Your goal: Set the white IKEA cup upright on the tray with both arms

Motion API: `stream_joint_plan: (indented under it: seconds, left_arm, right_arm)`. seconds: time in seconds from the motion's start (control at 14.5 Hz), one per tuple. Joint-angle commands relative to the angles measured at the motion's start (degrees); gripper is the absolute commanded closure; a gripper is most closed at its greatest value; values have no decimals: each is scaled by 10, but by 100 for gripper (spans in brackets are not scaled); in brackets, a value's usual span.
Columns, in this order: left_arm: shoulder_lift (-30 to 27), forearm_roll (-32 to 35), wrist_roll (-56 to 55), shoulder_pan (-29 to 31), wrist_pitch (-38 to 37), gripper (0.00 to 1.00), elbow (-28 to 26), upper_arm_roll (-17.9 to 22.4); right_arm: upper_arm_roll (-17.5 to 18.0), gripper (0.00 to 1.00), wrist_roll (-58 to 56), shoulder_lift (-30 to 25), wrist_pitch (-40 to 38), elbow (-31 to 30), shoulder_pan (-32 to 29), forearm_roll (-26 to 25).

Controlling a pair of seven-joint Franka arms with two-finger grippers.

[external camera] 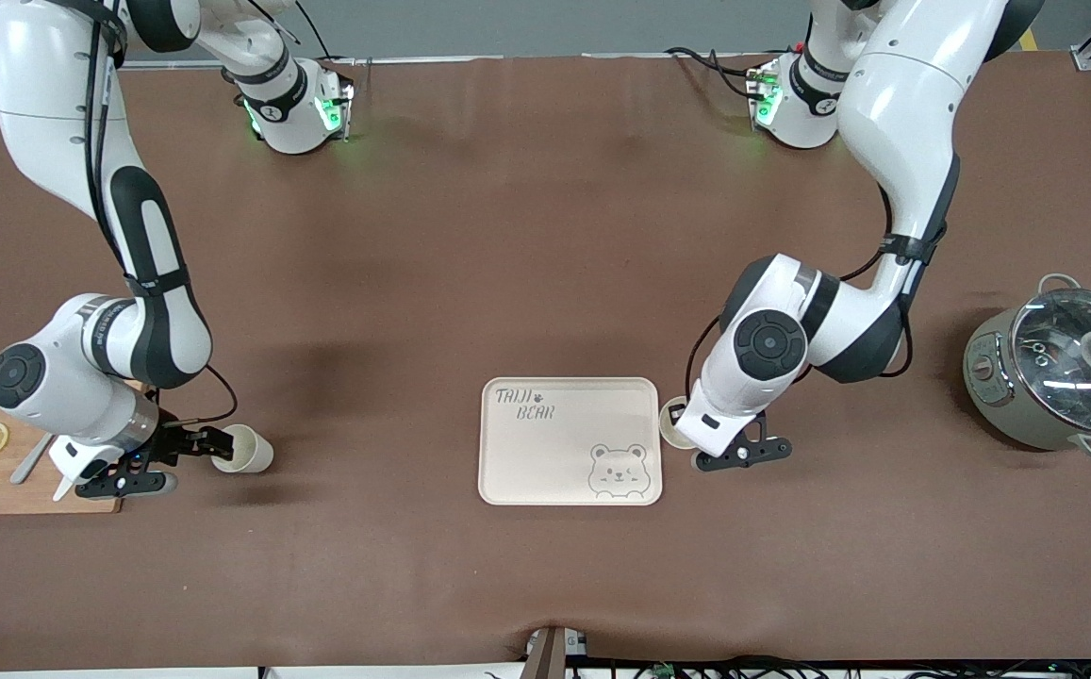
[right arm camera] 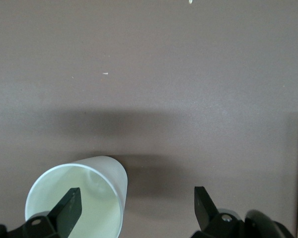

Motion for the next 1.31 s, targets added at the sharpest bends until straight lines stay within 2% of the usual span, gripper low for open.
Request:
stream_joint_plan:
  seconds: [0.0,0.41,0.69,1.1,1.24]
  left_arm:
    - [5,16,-9,2,-12,100,17,1]
    - [4,14,-5,4,-12,100,19,1]
    - [11,-1,-23,-3,-10,100,47,1]
    - [36,-1,-129,-35,85,100,48,1]
    - [45,-1,-137,-39,97,100,48,1]
  right_arm:
    - [-2,0,-6,7,-15,3,4,10]
    - [-2,0,-3,14,-24,3,7,10]
    - [-2,0,-4,19,-20,4,7,10]
    - [-2,0,-3,20,-21,4,8,10]
    - [-2,18,-3,20,-21,5,8,10]
